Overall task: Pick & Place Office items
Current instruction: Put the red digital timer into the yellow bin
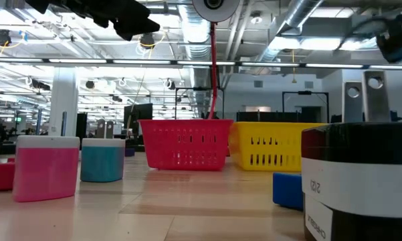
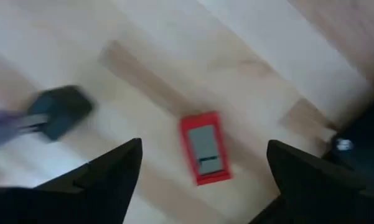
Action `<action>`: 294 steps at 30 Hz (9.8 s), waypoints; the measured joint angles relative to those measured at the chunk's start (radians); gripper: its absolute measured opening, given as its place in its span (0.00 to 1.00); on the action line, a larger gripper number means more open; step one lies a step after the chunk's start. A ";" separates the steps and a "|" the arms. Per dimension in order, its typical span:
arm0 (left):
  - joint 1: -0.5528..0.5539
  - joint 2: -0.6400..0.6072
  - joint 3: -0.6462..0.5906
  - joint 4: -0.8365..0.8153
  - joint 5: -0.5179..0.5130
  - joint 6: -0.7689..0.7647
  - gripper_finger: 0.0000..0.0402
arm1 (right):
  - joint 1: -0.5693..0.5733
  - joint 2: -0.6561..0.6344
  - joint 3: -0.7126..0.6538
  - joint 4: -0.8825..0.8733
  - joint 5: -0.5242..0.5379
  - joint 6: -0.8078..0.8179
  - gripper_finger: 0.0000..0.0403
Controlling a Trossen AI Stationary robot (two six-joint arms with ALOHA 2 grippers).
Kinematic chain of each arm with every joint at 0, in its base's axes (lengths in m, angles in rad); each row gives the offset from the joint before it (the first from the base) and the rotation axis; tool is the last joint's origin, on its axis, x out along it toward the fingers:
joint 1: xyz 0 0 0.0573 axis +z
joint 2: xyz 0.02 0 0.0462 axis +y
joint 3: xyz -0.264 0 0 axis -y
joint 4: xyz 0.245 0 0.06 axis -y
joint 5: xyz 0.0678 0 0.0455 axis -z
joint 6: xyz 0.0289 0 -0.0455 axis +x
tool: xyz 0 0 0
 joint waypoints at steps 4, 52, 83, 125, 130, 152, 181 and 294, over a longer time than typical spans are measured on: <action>0.000 0.000 0.000 0.001 0.000 0.000 0.59 | 0.010 0.018 -0.047 0.010 -0.083 0.031 0.86; 0.000 0.000 0.000 0.053 0.000 -0.001 0.59 | 0.081 0.015 -0.227 0.245 -0.064 0.076 0.82; 0.000 0.000 0.000 0.053 0.002 -0.001 0.59 | 0.081 0.018 -0.231 0.283 -0.065 0.124 0.71; 0.000 0.000 0.000 0.054 0.001 0.000 0.59 | 0.082 -0.025 -0.230 0.238 -0.170 0.136 0.71; 0.000 0.000 0.000 0.059 0.001 0.000 0.59 | 0.082 -0.075 -0.230 0.176 -0.163 0.166 0.71; 0.000 0.000 0.000 0.057 0.004 0.003 0.59 | 0.094 -0.030 -0.314 0.330 -0.124 0.185 0.71; 0.000 0.000 0.000 0.161 0.001 -0.011 0.59 | 0.074 -0.035 -0.229 0.321 0.004 0.080 0.33; -0.001 0.286 0.000 0.377 -0.230 -0.454 0.21 | -0.355 0.587 0.573 0.970 0.921 -1.933 0.36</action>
